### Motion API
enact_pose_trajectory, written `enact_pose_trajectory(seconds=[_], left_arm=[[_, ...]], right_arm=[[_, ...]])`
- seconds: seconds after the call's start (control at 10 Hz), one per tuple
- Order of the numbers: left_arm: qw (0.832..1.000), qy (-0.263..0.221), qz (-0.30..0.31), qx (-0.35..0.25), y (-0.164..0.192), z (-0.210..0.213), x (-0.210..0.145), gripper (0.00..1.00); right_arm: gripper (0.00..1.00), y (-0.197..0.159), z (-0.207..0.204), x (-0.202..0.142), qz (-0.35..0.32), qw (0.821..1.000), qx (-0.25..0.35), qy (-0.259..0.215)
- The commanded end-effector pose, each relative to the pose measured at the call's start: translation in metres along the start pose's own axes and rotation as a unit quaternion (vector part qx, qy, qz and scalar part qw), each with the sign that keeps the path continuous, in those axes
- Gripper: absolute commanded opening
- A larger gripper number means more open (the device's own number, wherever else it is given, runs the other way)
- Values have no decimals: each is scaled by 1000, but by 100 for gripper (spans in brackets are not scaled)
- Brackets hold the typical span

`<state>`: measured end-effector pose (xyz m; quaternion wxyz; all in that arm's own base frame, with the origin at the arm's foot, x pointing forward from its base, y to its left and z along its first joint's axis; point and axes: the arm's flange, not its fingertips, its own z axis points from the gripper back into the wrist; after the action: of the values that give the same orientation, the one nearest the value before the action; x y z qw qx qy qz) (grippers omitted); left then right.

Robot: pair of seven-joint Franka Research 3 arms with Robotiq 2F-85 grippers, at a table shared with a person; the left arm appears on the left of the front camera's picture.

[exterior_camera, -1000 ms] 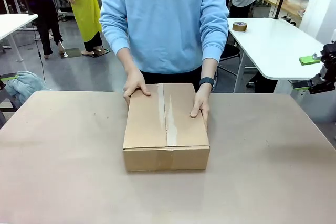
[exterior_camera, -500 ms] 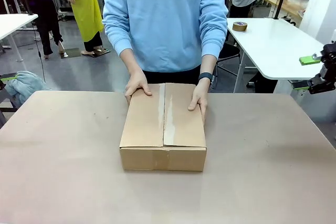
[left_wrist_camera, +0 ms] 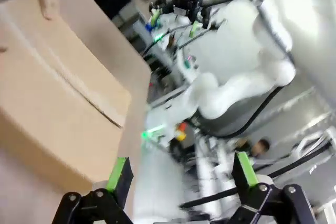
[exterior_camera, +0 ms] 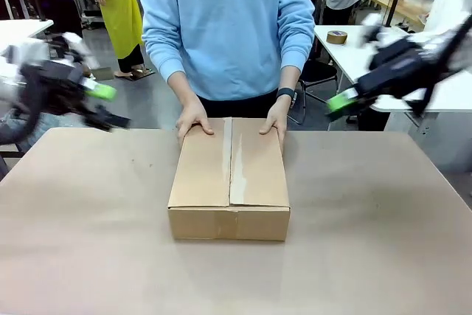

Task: Pack the gift set into the box.
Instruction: Press and hold the closed box until the human finishes sealing it.

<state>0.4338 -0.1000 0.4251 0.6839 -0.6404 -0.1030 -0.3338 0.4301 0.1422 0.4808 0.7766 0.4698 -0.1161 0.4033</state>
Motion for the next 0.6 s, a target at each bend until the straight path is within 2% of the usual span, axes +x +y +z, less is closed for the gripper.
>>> enact_pose_trajectory(seconds=[0.0,0.1,0.2,0.3,0.4,0.5], left_arm=[[972,-13,-234,19,38,-23,-35,100],[964,-49,-248,78,39,9,-34,100],[997,18,-79,16,16,-37,-7,100],[997,18,-79,16,16,-37,-7,100],[997,18,-79,16,16,-37,-7,100],[991,4,-131,40,31,-35,-19,100]], right_arm=[[100,-29,-39,-2,256,962,-86,39],[100,-33,-39,-15,227,963,-135,57],[100,-1,-38,11,74,996,-22,39],[100,-1,-38,11,74,996,-22,39],[100,-15,-56,7,145,985,-59,75],[100,-19,-81,26,230,968,-28,98]])
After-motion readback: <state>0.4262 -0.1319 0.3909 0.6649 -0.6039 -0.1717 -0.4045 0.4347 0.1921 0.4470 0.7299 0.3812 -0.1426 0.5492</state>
